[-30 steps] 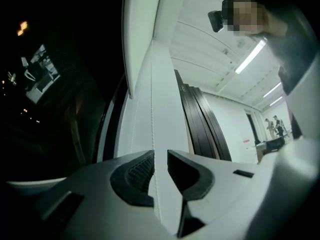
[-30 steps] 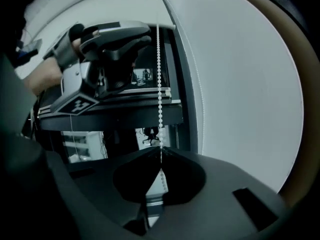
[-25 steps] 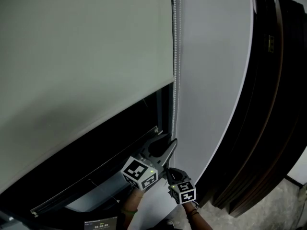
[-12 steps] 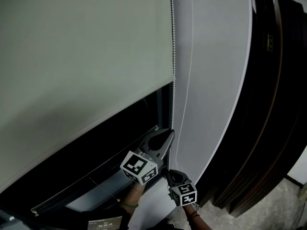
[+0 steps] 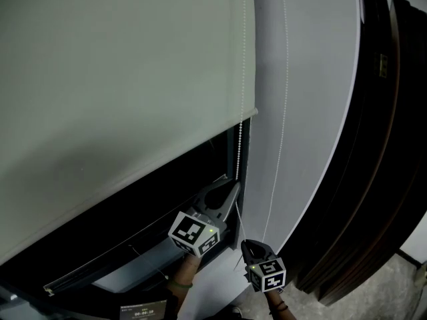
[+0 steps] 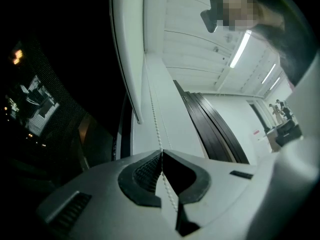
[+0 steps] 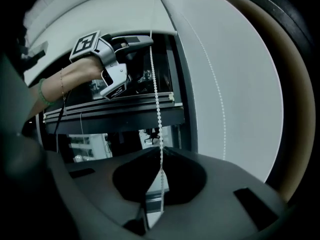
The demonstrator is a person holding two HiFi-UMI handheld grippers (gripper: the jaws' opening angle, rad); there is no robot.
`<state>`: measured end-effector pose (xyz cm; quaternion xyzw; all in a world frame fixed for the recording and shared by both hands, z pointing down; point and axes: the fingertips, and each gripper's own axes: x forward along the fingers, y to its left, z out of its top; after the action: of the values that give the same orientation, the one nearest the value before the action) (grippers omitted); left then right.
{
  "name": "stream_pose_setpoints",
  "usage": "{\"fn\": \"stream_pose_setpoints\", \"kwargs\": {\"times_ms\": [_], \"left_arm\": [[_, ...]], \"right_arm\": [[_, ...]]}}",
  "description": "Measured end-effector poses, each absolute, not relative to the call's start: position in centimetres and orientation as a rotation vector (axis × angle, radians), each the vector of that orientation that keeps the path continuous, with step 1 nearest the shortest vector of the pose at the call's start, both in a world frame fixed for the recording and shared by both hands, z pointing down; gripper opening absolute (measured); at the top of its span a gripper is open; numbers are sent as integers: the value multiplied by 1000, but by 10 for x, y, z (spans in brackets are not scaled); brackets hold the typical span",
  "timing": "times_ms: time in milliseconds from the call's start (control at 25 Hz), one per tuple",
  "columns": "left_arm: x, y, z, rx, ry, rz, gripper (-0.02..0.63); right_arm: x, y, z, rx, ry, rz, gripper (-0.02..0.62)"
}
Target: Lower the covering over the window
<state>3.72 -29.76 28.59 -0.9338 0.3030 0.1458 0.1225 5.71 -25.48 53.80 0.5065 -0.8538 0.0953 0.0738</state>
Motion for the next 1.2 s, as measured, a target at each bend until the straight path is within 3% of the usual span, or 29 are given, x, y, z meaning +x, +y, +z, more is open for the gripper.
{"fn": "stream_pose_setpoints", "kwargs": {"times_ms": [360, 680, 840, 1200], "left_arm": [[37, -295, 296, -2726, 879, 362, 8], [51, -293, 455, -2946, 922, -72, 8], [49, -278, 529, -3051, 957, -208, 8], [64, -259, 549, -3095, 949, -156, 8]], "right_arm": [[94, -252, 444, 1630, -2650, 111, 14], [97, -249, 340, 1602, -2741, -163, 17], [82, -255, 303, 1540, -2819, -211, 77], [49, -279, 235, 1506, -2896, -348, 86]]}}
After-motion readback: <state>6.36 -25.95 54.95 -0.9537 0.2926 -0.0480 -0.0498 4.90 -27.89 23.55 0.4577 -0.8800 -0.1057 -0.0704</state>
